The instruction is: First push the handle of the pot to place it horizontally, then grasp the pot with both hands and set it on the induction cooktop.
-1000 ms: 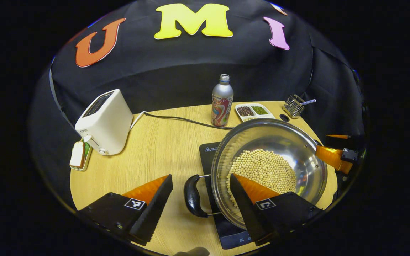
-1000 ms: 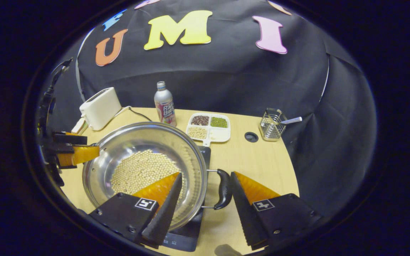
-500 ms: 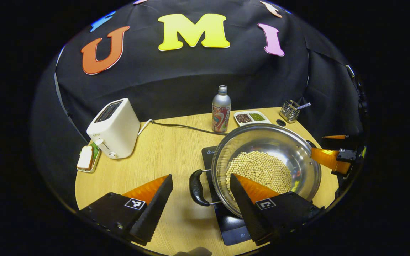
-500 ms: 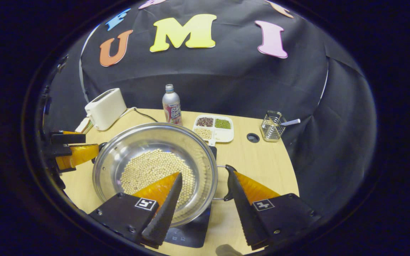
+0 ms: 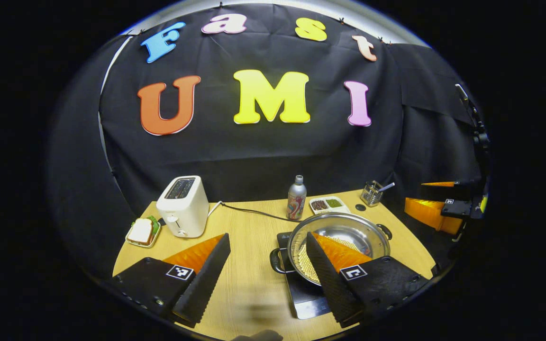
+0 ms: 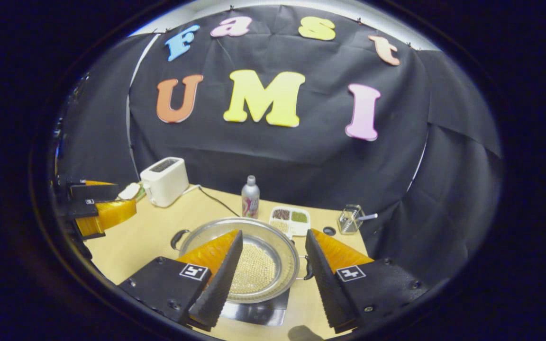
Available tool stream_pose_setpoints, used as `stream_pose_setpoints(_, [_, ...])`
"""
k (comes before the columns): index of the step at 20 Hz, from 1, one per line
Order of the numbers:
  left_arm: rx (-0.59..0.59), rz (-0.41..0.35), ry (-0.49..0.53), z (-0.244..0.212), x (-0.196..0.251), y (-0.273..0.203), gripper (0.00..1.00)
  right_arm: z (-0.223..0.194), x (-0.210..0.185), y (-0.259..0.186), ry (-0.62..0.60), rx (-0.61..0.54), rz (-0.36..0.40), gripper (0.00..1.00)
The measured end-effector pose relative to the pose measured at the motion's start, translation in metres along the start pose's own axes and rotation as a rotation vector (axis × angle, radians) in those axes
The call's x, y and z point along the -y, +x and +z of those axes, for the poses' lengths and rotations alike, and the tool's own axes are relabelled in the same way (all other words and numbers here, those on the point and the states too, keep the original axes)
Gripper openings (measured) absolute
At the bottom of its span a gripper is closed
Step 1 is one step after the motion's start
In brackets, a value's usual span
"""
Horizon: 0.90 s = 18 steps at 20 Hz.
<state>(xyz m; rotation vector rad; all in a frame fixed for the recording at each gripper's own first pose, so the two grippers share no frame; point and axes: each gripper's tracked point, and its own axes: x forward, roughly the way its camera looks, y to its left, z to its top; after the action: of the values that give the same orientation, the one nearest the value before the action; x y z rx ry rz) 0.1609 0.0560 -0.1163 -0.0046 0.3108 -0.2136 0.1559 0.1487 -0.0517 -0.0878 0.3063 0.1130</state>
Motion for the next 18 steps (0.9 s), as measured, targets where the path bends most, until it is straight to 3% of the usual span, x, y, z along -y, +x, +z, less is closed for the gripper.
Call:
stream_pose_setpoints(2, [0.051,0.012,-0.008,0.014,-0.006,-0.036,0.96,0.023,-0.007,-0.033,0.019,0.070,-0.001,0.85])
stream_pose_setpoints(5, [0.147,0.052,-0.021,0.037,-0.009,-0.091,0.96,0.050,-0.012,-0.091,0.046,0.173,0.020,1.00])
stream_pose_setpoints(9, [0.273,0.134,-0.022,0.058,0.001,-0.175,0.96,0.059,-0.001,-0.173,0.084,0.297,0.060,1.00])
stream_pose_setpoints(13, [0.319,0.173,-0.030,0.051,0.033,-0.245,0.96,0.035,0.028,-0.248,0.115,0.326,0.081,1.00])
stream_pose_setpoints(18, [0.356,0.218,0.014,0.025,0.062,-0.307,0.95,-0.008,0.067,-0.308,0.127,0.358,0.018,1.00])
